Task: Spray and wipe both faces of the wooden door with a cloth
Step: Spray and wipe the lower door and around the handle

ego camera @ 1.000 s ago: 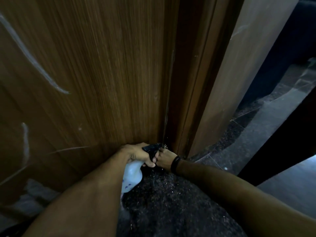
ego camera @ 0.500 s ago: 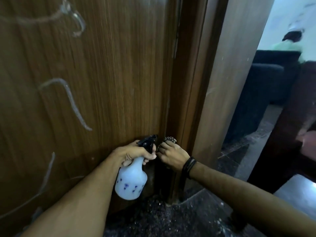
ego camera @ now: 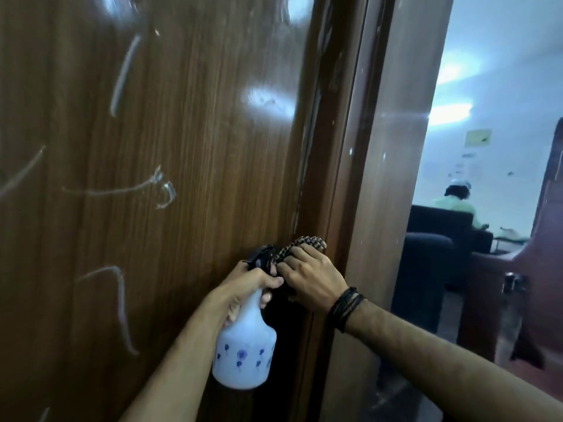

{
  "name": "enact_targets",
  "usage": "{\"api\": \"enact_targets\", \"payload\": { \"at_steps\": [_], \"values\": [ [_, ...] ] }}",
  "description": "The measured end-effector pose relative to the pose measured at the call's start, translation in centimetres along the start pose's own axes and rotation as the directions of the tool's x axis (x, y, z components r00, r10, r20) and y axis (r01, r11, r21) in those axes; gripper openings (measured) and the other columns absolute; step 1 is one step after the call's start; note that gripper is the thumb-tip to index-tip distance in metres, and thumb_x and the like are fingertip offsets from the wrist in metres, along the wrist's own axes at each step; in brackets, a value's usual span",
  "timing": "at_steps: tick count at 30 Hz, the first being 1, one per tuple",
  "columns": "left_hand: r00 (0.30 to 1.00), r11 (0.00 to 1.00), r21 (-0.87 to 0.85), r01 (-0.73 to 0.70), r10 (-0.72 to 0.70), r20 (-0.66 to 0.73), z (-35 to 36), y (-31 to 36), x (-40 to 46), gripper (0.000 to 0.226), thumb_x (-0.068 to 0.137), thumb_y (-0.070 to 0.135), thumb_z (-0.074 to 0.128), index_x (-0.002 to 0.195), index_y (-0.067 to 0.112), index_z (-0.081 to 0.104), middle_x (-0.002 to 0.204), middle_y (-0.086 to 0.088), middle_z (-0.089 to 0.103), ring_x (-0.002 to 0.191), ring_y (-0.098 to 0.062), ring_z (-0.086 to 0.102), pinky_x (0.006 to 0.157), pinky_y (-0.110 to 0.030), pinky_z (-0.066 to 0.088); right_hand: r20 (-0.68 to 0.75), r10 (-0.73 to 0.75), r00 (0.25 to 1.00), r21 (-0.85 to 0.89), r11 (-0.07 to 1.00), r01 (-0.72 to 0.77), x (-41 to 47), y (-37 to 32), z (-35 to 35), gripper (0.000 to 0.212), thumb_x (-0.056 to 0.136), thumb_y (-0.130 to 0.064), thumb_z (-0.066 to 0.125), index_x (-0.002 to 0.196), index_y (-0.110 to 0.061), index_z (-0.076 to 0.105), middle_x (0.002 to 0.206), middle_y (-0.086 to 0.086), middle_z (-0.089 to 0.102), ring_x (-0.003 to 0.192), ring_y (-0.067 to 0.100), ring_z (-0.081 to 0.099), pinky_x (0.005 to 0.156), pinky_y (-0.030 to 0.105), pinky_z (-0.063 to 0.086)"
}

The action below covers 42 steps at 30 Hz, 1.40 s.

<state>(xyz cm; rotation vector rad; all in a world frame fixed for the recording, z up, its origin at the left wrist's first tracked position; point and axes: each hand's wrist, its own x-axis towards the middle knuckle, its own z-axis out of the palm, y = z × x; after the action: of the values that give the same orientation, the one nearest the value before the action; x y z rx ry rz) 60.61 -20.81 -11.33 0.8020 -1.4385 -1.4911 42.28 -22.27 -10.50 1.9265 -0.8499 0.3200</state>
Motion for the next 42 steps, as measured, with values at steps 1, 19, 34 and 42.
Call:
{"api": "enact_targets", "payload": {
  "at_steps": [1, 19, 34, 42],
  "values": [
    [1.0, 1.0, 0.001, -0.017, 0.017, -0.005, 0.3, 0.9, 0.0, 0.019, 0.089, -0.001, 0.069, 0.083, 0.016, 0.061, 0.059, -0.001, 0.05, 0.048, -0.013, 0.046, 0.045, -0.023, 0.038, -0.006, 0.0, 1.0, -0.007, 1.0, 0.0, 0.6, 0.8, -0.6, 0.014, 0.085, -0.028, 0.053, 0.087, -0.019, 0.063, 0.083, 0.0, 0.066, 0.088, 0.024, 0.059, 0.087, 0.036, 0.047],
    [0.952, 0.94, 0.182, -0.29, 0.303, -0.046, 2.4, 25.1, 0.5, 0.018, 0.086, -0.008, 0.06, 0.089, 0.009, 0.057, 0.055, -0.001, 0.051, 0.046, -0.014, 0.049, 0.046, -0.026, 0.041, -0.108, 0.117, 0.987, -0.189, 0.972, -0.136, 14.9, 17.0, -13.7, 0.024, 0.067, -0.024, 0.079, 0.084, -0.018, 0.062, 0.076, 0.001, 0.067, 0.076, 0.022, 0.068, 0.078, 0.034, 0.054],
    [0.926, 0.892, 0.254, -0.375, 0.37, 0.069, 5.2, 37.4, 4.8, 0.019, 0.084, -0.01, 0.058, 0.081, 0.009, 0.057, 0.064, -0.008, 0.054, 0.046, -0.016, 0.053, 0.042, -0.024, 0.042, -0.142, 0.152, 0.978, -0.265, 0.946, -0.185, 23.3, 27.2, -21.7, 0.014, 0.088, -0.027, 0.058, 0.099, -0.021, 0.062, 0.102, 0.001, 0.069, 0.098, 0.024, 0.063, 0.1, 0.033, 0.036],
    [0.923, 0.887, 0.299, -0.351, 0.382, -0.049, 6.3, 51.9, 5.8, 0.017, 0.085, -0.01, 0.057, 0.084, 0.007, 0.057, 0.068, -0.009, 0.055, 0.048, -0.016, 0.055, 0.042, -0.022, 0.045, 0.026, 0.122, 0.992, -0.301, 0.947, -0.109, 28.7, 34.6, -28.8, 0.021, 0.09, -0.029, 0.062, 0.108, -0.018, 0.062, 0.108, 0.005, 0.066, 0.105, 0.028, 0.06, 0.092, 0.039, 0.046]
  ]
}}
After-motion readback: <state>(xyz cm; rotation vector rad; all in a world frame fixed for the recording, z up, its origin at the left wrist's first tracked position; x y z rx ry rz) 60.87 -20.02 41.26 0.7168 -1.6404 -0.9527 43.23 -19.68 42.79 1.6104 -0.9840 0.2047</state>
